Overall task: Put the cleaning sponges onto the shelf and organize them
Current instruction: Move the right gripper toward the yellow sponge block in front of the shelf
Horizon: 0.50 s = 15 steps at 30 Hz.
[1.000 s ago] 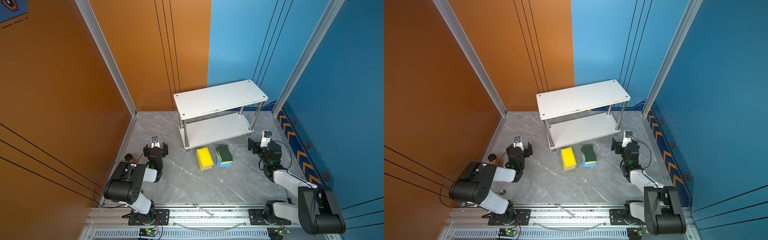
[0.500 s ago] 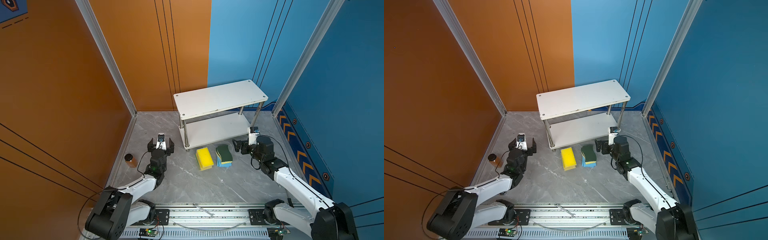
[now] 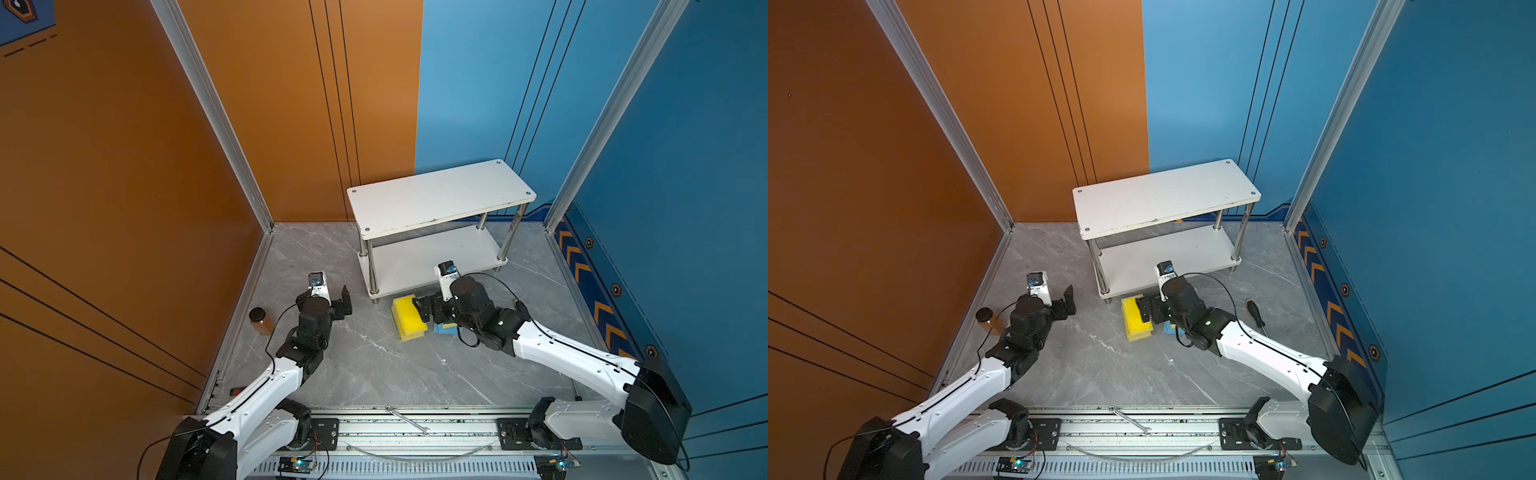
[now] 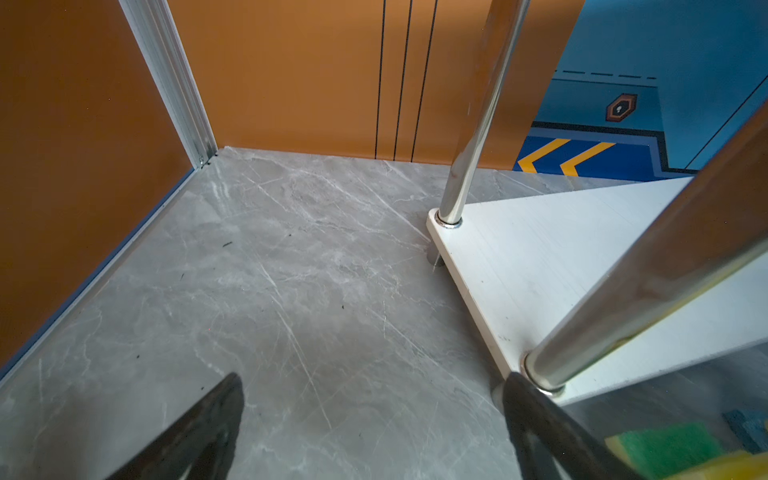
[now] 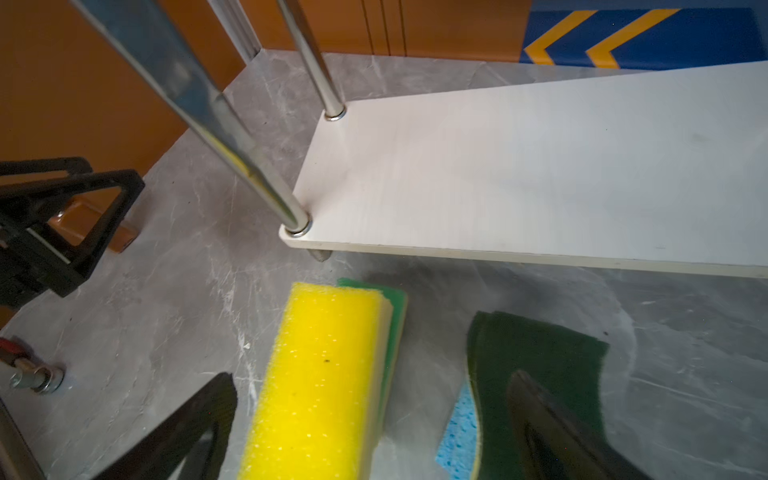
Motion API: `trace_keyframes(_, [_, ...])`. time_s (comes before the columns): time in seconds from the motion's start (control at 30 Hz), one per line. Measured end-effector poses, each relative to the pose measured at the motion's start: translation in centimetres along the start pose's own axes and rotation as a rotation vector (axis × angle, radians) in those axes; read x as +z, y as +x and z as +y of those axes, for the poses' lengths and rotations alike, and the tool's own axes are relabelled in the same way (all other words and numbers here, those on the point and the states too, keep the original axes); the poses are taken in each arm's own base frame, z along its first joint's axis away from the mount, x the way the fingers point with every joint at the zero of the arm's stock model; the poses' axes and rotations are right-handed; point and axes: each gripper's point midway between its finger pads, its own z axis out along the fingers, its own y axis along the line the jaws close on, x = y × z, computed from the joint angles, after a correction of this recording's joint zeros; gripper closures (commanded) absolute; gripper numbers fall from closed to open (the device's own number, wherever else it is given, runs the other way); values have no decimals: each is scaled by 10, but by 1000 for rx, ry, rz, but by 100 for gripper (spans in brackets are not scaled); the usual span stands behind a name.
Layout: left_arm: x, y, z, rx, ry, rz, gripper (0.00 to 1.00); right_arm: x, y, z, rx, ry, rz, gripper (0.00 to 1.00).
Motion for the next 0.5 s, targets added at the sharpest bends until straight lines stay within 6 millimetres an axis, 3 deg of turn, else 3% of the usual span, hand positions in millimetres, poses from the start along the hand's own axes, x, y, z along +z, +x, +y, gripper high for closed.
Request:
trace_keyframes(0.27, [-10,25,9,-14,-9,116,2,27,20,31,-91,80,108,0])
trace_keyframes(0.5, [-10,24,13,-69,17,128,2,32,24,32,-103,143,147,3])
